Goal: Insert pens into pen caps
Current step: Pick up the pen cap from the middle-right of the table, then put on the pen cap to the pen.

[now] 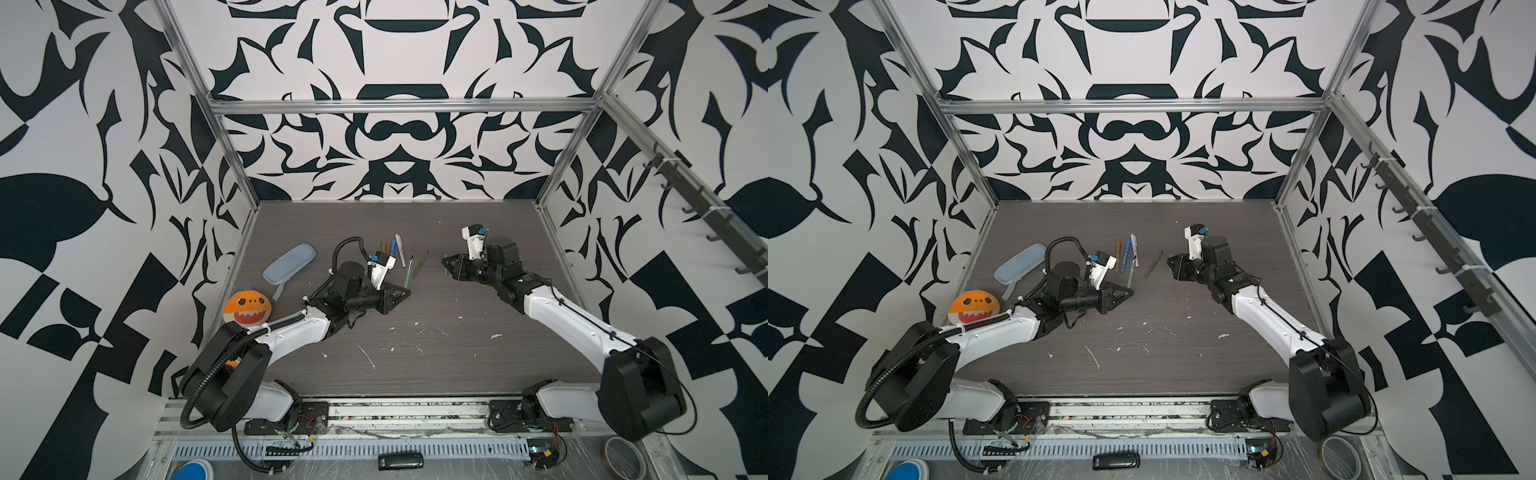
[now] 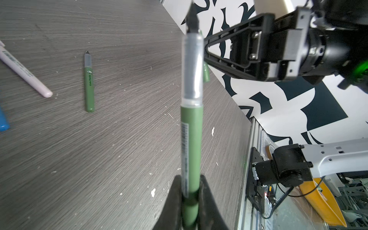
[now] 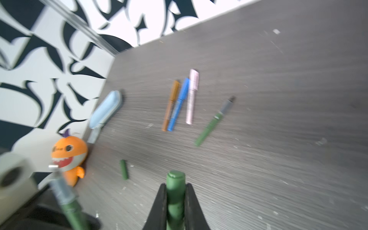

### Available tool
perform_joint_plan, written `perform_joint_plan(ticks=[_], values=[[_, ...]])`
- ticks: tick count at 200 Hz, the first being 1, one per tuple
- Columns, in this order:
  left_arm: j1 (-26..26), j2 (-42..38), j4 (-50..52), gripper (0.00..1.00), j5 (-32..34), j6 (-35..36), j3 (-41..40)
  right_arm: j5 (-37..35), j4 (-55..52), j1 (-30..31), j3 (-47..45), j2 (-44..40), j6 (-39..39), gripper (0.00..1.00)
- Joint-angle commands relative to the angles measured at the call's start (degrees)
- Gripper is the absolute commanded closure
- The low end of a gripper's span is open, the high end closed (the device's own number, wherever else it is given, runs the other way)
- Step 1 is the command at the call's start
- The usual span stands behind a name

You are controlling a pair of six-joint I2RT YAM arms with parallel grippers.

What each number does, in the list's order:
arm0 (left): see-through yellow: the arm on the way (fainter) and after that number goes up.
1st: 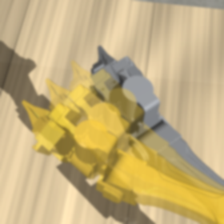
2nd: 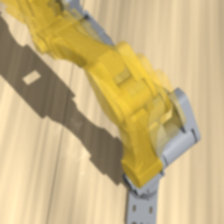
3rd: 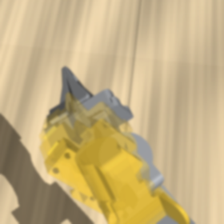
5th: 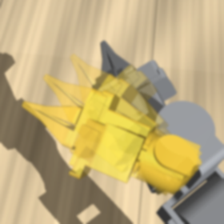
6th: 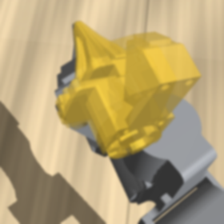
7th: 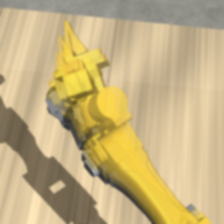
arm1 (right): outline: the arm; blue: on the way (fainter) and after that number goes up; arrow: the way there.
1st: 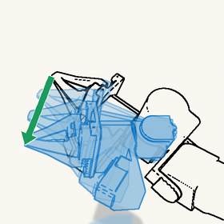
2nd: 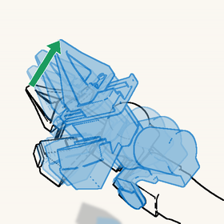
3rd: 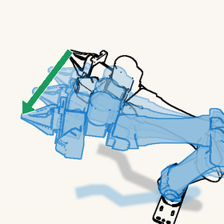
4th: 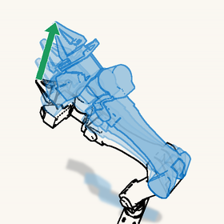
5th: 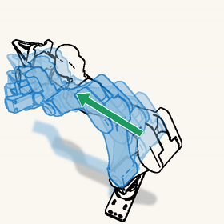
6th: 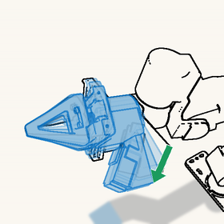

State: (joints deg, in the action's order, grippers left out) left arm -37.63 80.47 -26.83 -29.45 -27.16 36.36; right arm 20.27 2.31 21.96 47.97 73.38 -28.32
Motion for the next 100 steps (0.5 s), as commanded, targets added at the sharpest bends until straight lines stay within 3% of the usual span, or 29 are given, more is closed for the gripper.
perform_joint_plan(ticks=[1,43,100], values=[[-1.28,0.86,-2.13,0.97,-0.49,0.20,0.94,-2.49,7.62,2.83,0.10,-3.56,-1.19,0.87],[-3.07,1.38,-2.50,0.98,0.03,-0.18,1.28,-7.07,12.50,8.09,1.31,-5.84,-1.39,0.89],[-4.11,1.27,-3.79,0.98,0.10,-0.16,0.75,-11.38,18.90,10.03,1.27,-4.94,-3.84,0.90]])
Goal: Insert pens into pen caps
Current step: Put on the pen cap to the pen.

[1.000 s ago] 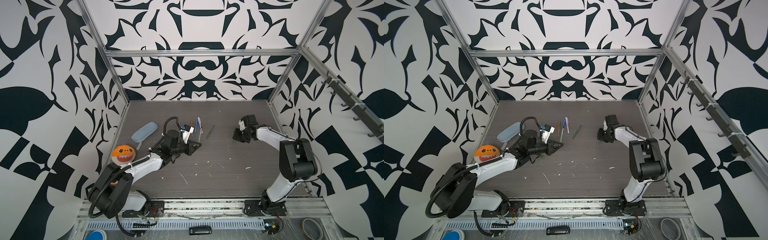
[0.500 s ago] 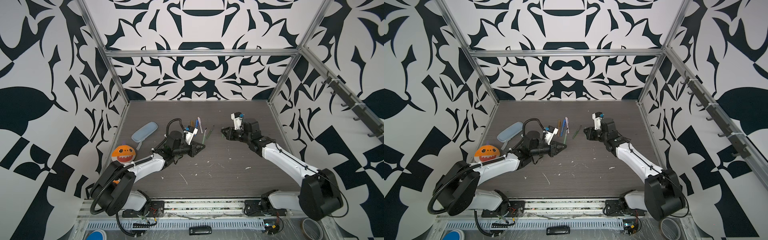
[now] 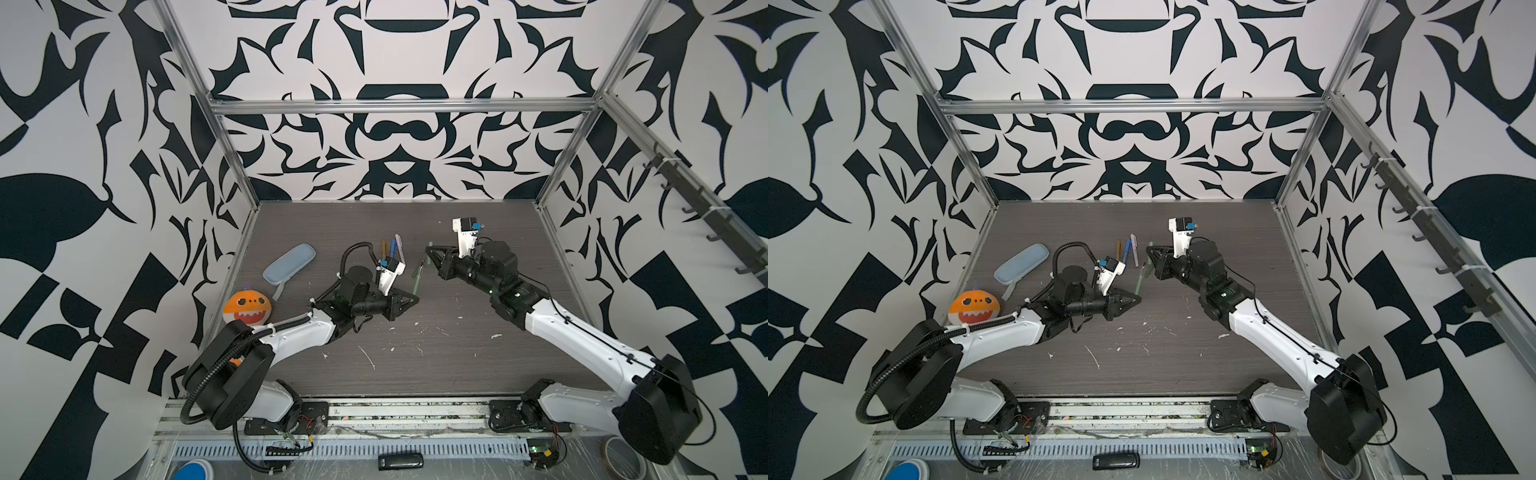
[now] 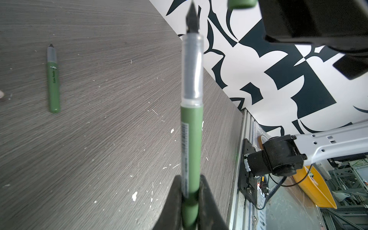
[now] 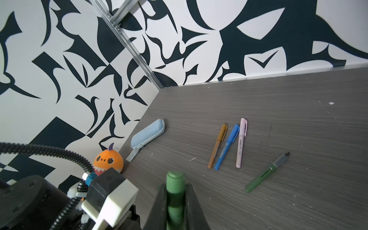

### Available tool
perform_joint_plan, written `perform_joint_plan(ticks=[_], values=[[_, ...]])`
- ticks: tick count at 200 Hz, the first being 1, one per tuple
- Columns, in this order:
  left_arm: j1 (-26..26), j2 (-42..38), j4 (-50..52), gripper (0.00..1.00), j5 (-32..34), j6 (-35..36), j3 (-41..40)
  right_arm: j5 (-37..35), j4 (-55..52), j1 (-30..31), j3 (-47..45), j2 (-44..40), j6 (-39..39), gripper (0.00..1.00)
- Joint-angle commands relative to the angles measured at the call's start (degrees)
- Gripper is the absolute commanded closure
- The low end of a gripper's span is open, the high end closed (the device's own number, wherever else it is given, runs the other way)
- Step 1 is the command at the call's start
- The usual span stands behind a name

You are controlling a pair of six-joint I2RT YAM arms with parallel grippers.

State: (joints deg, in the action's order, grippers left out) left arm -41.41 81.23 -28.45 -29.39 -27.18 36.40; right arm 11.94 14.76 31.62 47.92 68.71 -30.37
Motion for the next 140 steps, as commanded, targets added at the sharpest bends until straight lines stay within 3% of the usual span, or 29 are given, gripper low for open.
perform_joint_plan(ticks=[1,140], values=[[-0.33,0.46,-2.20,0.98,0.03,-0.15,0.74,-3.11,6.52,0.37,1.31,-0.25,-1.88,0.90],[-0.52,-0.80,-2.97,0.99,-0.15,0.99,1.21,-4.35,8.29,1.68,-1.11,1.22,-5.23,0.92]])
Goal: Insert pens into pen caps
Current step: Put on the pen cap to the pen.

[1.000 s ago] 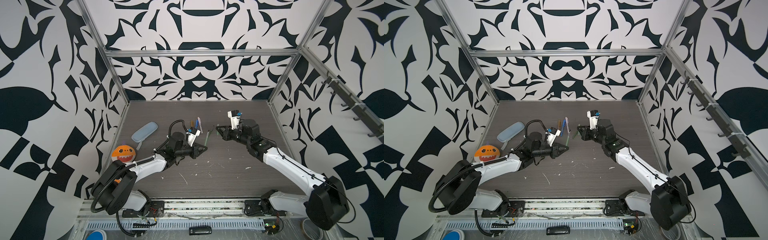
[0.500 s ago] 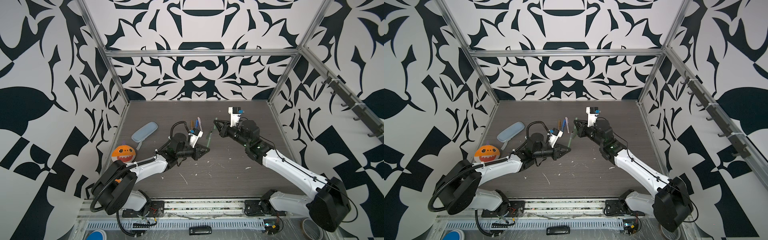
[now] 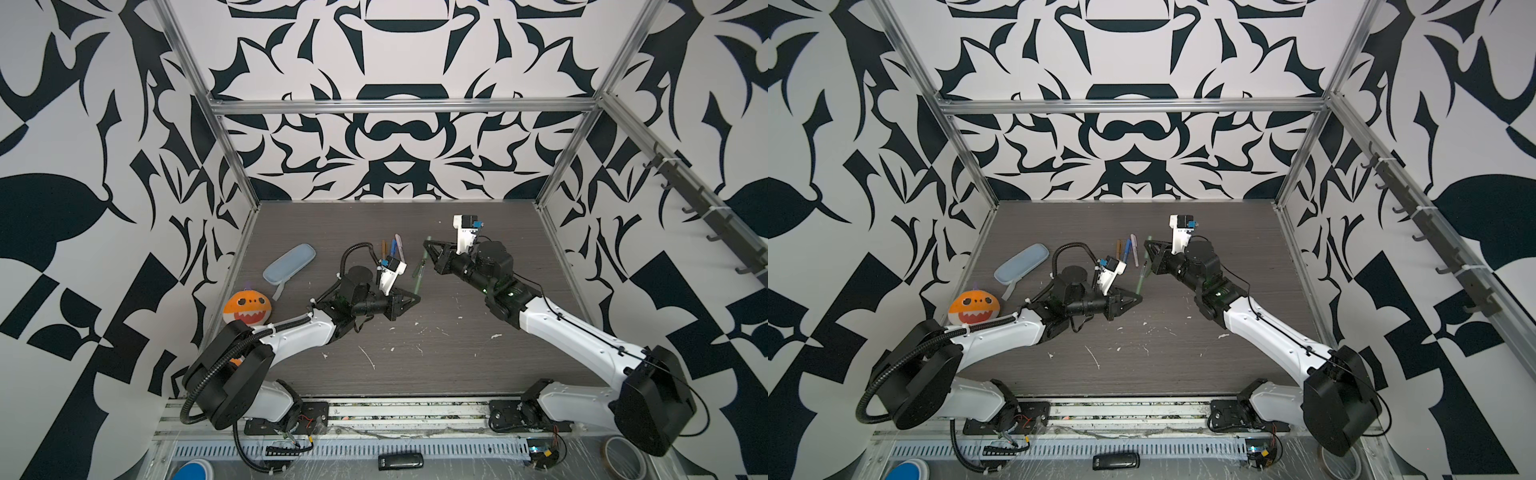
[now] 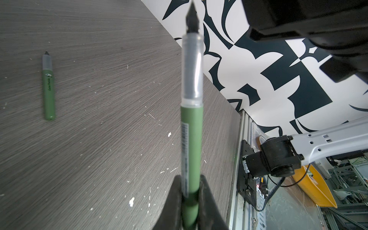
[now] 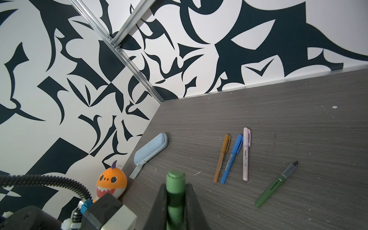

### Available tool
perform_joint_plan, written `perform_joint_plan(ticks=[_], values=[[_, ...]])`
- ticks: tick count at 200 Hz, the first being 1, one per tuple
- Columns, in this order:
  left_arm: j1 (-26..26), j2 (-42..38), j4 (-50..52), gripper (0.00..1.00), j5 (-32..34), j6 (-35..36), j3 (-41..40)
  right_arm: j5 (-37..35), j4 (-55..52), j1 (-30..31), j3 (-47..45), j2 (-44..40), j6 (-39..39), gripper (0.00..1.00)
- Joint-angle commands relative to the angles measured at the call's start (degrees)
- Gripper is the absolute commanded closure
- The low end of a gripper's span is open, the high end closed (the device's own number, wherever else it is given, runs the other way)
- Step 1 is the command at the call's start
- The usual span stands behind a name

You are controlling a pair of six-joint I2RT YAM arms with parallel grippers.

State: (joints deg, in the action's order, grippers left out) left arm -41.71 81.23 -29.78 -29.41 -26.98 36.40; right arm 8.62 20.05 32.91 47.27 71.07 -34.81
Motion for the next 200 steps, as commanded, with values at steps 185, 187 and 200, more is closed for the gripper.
perform_joint_plan(ticks=[185,187,200], values=[[-0.26,-1.41,-3.35,0.99,2.67,-0.13,0.31,3.43,2.91,1.15,-2.32,0.59,-3.94,0.93],[-0.22,-1.42,-3.51,0.99,2.75,-0.23,0.35,3.64,2.96,1.16,-2.35,0.64,-4.06,0.93],[-0.21,-1.29,-4.69,0.99,3.30,-0.83,0.00,4.91,3.94,1.17,-2.65,1.04,-5.05,0.93]])
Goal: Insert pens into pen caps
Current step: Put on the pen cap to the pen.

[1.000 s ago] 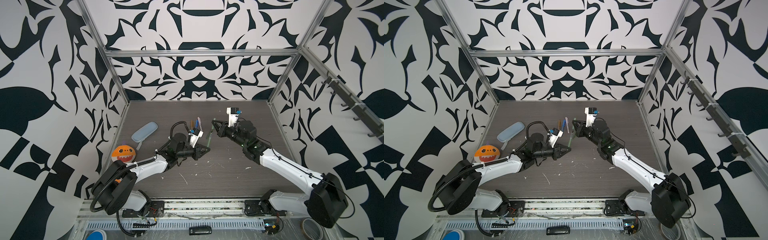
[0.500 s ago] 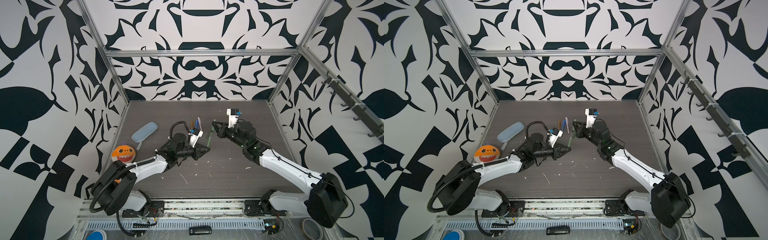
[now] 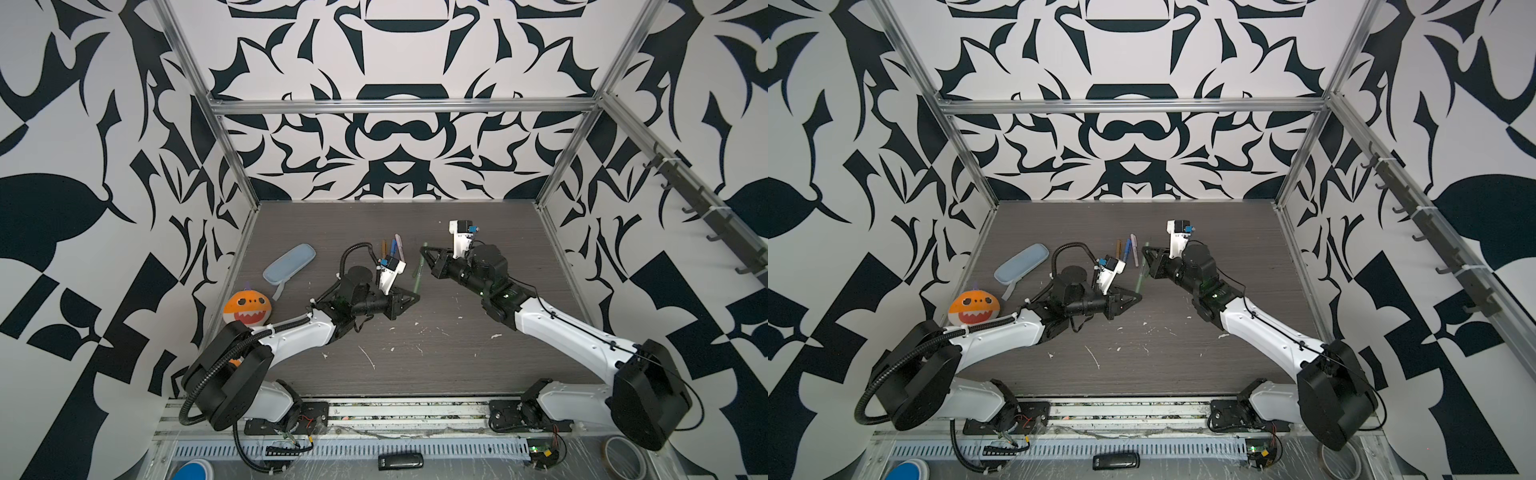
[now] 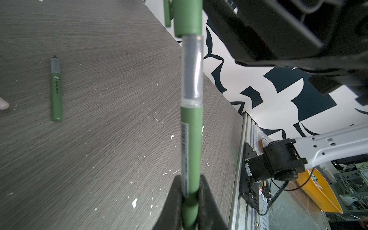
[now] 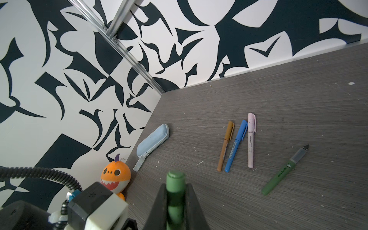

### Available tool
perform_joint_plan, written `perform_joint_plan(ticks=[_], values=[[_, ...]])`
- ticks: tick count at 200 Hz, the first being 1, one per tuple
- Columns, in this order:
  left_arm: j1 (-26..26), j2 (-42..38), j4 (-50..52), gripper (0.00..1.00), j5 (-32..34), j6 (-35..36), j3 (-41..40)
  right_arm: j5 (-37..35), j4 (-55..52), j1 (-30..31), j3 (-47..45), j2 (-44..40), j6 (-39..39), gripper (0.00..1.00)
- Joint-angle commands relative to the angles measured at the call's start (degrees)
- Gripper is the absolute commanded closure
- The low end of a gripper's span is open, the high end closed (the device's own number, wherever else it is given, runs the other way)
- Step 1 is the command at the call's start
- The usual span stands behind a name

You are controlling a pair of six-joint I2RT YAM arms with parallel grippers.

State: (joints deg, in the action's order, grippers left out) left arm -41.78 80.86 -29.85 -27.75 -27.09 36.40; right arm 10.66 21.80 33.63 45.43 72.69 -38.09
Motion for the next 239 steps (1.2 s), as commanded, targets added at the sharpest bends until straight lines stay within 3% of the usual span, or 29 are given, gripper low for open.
perform_joint_plan(ticks=[1,123,239], values=[[-0.14,-0.94,-4.66,0.99,1.69,-0.70,-0.05,2.97,2.32,0.50,-0.84,-0.55,-1.88,0.93],[-0.15,-2.45,-8.50,1.00,2.44,-0.82,-1.32,1.82,1.70,0.57,-1.81,-1.35,-1.64,0.93],[-0.15,-2.89,-8.22,1.00,3.05,-0.18,-1.83,7.83,-0.47,-0.23,0.80,-1.18,-0.87,0.93]])
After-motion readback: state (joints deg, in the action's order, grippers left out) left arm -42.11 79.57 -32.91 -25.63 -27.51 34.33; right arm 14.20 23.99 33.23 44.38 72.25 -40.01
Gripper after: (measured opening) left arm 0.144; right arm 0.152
